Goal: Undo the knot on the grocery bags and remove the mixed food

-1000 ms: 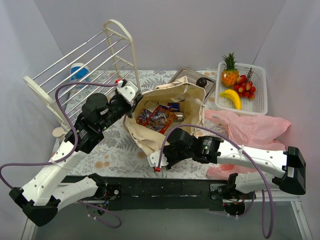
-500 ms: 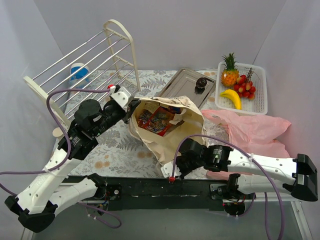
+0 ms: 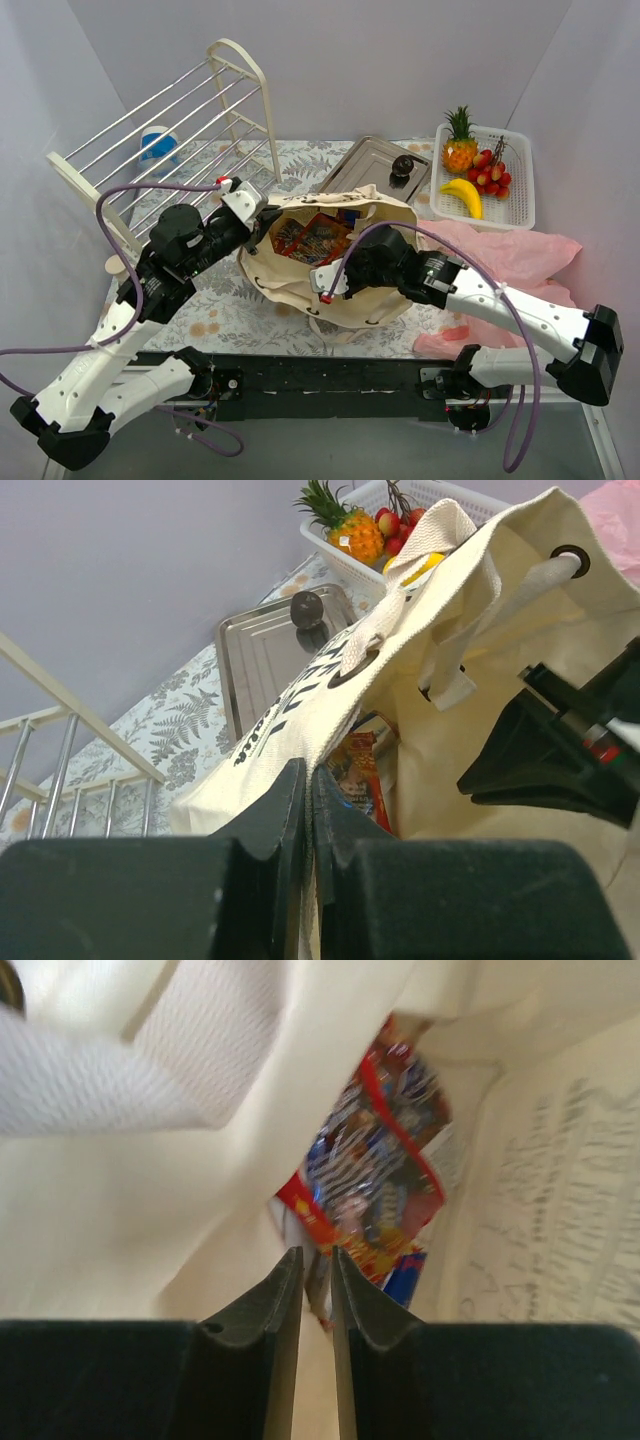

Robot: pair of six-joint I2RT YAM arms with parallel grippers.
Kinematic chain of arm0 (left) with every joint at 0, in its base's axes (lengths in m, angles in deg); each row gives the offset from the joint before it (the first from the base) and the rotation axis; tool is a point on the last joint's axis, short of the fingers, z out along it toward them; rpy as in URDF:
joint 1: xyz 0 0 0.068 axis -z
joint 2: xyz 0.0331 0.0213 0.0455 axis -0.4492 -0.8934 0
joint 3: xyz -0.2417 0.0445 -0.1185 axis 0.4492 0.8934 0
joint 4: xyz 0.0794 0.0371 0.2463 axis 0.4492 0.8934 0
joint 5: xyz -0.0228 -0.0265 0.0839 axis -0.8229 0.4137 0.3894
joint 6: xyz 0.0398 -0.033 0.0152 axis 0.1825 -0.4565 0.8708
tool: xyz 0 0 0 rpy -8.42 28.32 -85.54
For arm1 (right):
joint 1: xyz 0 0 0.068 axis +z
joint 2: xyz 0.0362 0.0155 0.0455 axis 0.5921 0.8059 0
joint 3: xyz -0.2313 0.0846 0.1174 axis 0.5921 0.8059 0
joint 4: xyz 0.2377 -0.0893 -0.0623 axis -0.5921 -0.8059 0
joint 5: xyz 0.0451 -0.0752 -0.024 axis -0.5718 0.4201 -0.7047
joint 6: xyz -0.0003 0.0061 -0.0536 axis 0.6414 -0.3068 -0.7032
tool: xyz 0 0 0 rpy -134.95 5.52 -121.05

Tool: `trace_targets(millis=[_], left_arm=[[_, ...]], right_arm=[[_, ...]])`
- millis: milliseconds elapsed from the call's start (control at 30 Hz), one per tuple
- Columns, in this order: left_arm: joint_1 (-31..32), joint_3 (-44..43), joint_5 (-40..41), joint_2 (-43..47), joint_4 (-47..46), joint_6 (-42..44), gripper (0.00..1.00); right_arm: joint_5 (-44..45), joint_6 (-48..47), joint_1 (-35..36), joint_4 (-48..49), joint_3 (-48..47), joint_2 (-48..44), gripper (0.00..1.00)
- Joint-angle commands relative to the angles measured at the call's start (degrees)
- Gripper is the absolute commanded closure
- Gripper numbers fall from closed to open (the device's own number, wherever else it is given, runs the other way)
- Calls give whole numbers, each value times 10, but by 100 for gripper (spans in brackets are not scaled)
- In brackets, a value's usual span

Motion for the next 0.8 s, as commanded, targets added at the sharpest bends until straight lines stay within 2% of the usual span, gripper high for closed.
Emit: trace_targets(millis=[0,167,233,333,433,533,767], left_arm=[[-4,-21,-16,-14,-8,-18,99],[-13,-36,-10,-20,7,-24,100],[-15,-41,-6,-20,23,-22,100],[-15,-42,-4,-20,30,-18,100],[-18,-44,-7,-24,31,-15,100],[-22,-44,7,-29,28,-17,100],[-23,-56,-4,-47,37,-17,100]], right_arm=[[50,-73,-3,57,40,34,75],[10,-35,-61,81,-5,119,69],[10,-58,-72,82,-28,147,66],[1,-110,-94,90,-39,192,55],[-11,-165,-106,95,-42,229,51],[-35,-228,-113,86,-43,260,47],[-60,-312,-116,159,-39,331,42]])
